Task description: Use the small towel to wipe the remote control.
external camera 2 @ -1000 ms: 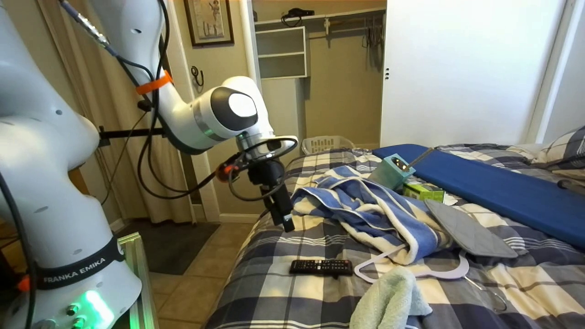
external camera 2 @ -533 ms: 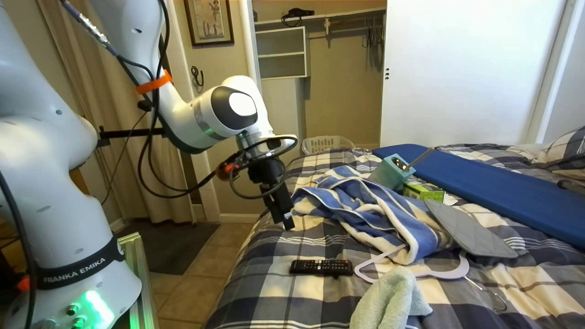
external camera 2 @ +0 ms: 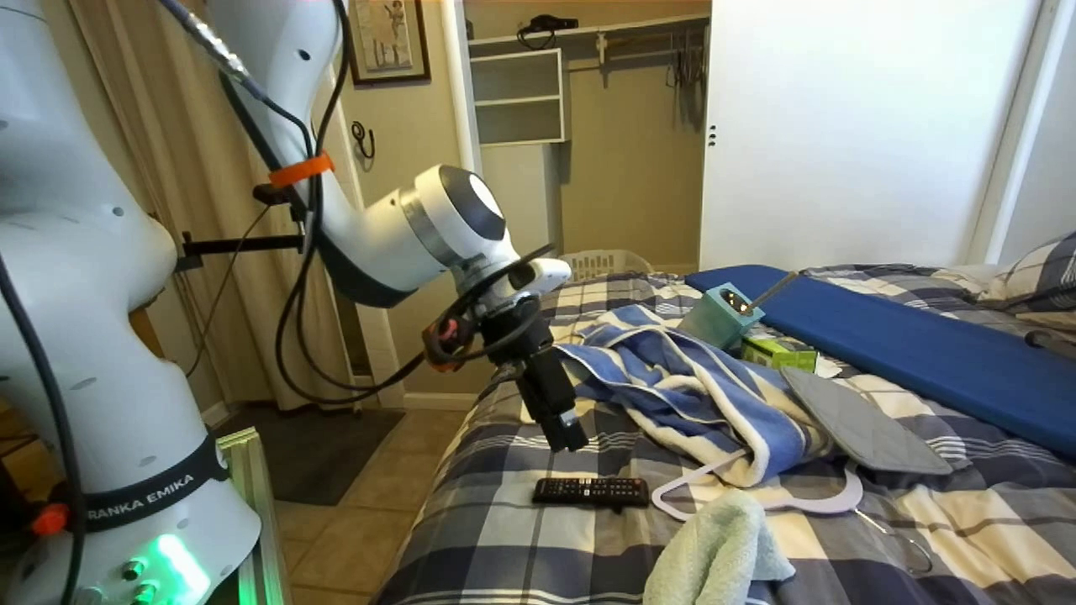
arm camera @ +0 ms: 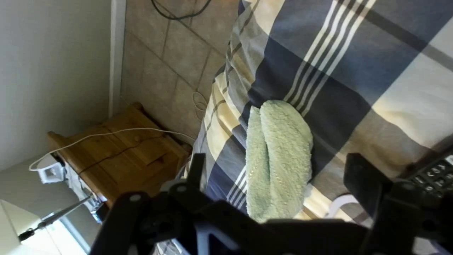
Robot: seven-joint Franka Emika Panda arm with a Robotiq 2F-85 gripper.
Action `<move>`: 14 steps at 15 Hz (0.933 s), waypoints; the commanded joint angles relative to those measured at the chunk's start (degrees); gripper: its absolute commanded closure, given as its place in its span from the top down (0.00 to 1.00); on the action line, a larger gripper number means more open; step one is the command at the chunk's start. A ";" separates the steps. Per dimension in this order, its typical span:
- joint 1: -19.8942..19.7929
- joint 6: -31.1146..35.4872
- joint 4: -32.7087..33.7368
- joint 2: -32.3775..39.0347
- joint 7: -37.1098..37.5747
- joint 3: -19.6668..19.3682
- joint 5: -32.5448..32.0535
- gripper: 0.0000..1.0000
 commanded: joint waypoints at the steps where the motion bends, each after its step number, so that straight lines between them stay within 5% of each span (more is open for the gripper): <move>1: 2.62 0.89 6.27 10.75 8.27 -5.15 -7.76 1.00; 8: 1.49 7.69 17.28 25.40 17.07 -7.52 -20.47 1.00; 14: -0.55 10.99 24.71 34.55 17.30 -7.45 -23.11 1.00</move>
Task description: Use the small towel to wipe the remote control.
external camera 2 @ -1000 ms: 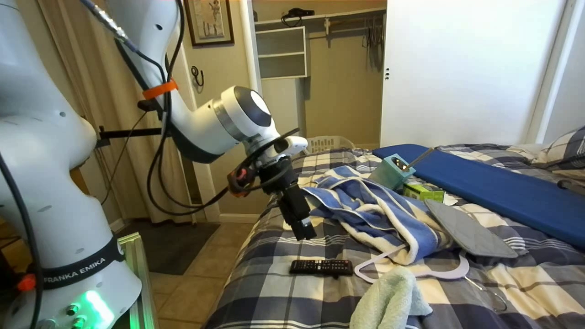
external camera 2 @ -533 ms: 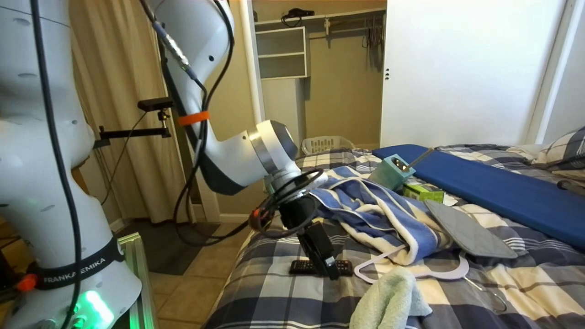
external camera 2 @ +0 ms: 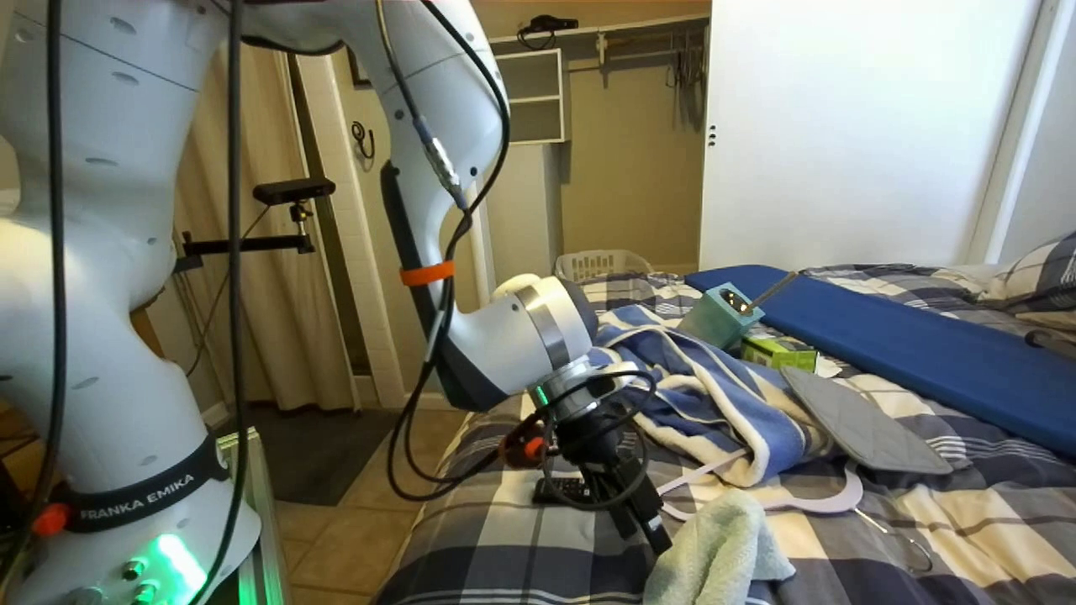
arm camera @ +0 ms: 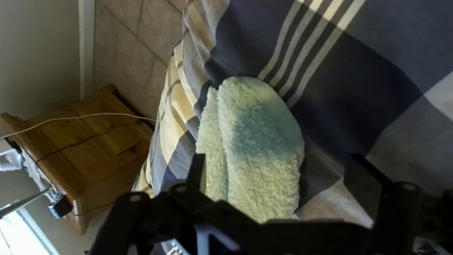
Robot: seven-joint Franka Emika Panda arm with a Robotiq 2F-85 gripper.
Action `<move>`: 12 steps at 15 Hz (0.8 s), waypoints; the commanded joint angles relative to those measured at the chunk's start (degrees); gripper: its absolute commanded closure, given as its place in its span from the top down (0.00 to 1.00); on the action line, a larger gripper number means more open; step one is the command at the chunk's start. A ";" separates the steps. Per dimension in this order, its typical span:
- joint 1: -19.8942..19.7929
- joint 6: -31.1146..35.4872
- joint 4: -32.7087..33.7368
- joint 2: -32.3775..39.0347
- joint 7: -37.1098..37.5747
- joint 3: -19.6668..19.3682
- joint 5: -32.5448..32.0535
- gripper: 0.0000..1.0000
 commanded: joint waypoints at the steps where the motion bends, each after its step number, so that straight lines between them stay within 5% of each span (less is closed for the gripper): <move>1: -1.38 1.53 4.98 5.97 1.55 -0.58 -3.44 1.00; 6: -2.02 0.92 8.49 9.69 2.30 -1.57 -5.36 0.97; 8: -3.10 0.44 9.52 10.30 2.66 -0.71 -5.99 0.72; 12: -3.36 0.37 9.72 9.80 2.77 -0.03 -4.08 0.48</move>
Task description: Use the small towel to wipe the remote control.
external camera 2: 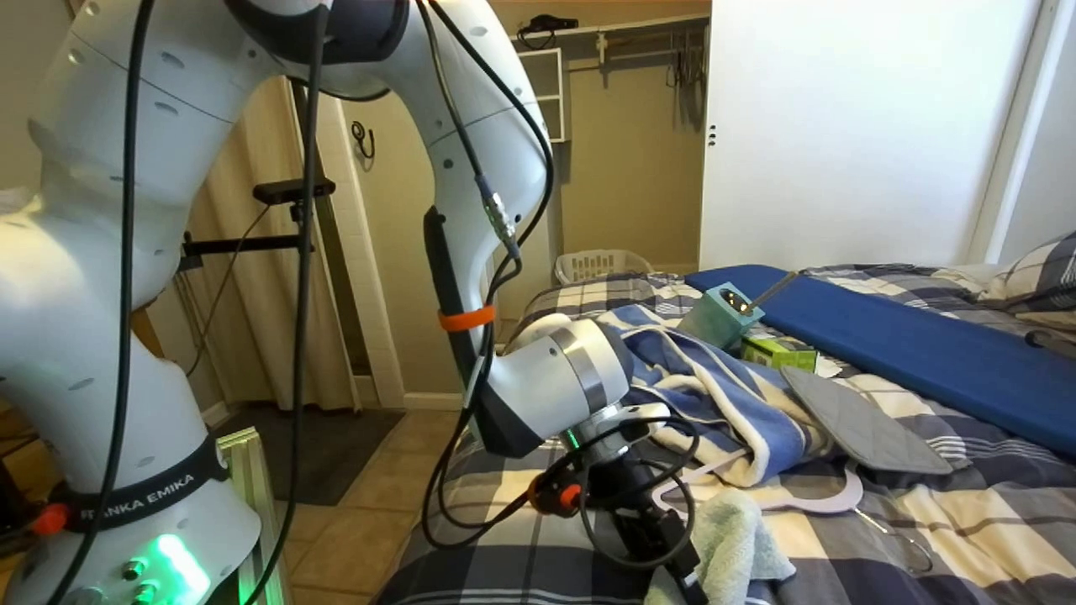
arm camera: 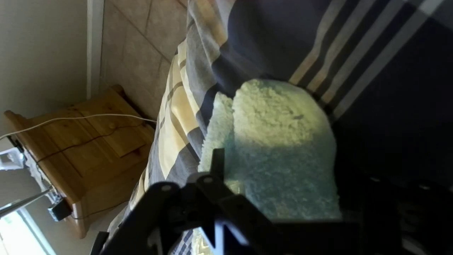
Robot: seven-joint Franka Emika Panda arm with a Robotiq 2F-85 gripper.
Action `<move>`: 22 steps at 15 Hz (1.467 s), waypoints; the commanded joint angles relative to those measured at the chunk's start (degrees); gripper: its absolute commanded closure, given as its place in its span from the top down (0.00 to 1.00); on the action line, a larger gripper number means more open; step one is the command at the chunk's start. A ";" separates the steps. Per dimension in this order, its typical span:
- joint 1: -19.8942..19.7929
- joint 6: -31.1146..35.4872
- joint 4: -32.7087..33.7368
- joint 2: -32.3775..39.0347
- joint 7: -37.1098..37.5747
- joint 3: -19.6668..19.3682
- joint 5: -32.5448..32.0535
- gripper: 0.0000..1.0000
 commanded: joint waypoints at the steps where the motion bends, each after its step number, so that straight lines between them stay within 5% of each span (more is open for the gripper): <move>1: -1.14 0.51 0.74 -0.07 1.66 1.18 -0.15 0.42; 7: 0.13 -1.00 -3.24 -4.13 -2.22 2.04 9.30 0.01; 9: 0.84 -1.30 -3.74 -4.98 -2.68 1.78 11.49 0.00; 10: 1.14 -1.37 -3.92 -5.27 -2.88 1.63 12.26 0.29; 12: 1.65 -1.74 -4.76 -6.24 -3.43 1.44 14.22 0.30; 17: 2.33 -2.16 -6.30 -7.55 -5.84 1.30 19.61 0.64; 18: 2.51 -2.01 -6.49 -7.66 -6.34 1.25 20.68 0.20; 20: 2.93 -1.78 -7.04 -8.20 -6.99 1.17 22.45 0.25; 22: 3.52 -1.67 -7.15 -8.65 -7.09 0.96 23.59 0.11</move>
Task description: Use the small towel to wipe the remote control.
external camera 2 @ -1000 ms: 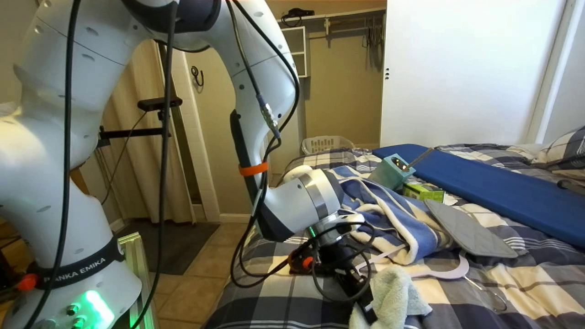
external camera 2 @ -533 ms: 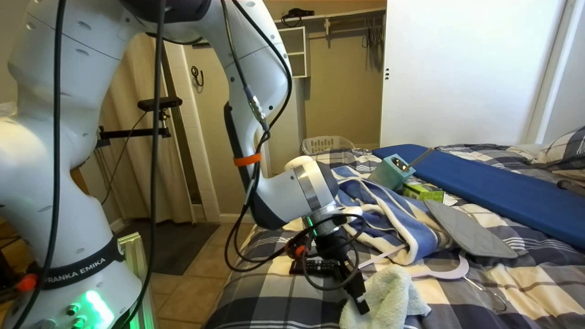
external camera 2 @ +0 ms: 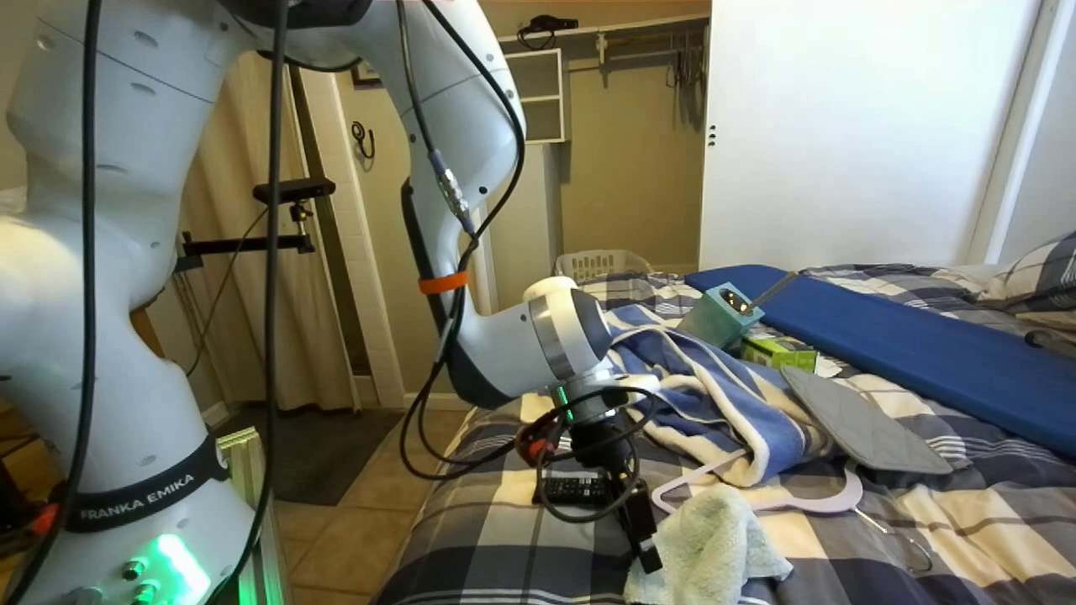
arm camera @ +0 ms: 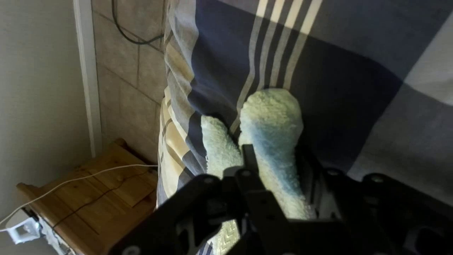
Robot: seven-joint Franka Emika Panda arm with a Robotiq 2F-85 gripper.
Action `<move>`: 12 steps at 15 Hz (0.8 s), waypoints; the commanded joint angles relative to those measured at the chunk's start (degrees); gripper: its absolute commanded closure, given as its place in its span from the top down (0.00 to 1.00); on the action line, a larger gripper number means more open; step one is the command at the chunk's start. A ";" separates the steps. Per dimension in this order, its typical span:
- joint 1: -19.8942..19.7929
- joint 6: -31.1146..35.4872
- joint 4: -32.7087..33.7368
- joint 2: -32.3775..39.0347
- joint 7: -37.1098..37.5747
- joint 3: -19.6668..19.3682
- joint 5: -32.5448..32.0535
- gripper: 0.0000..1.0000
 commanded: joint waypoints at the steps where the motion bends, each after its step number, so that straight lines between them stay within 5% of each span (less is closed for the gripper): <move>1: 1.78 -0.30 -2.06 -2.76 -1.54 -0.82 3.51 0.02; 12: 2.82 8.66 -8.78 -14.81 -0.05 2.14 5.51 0.00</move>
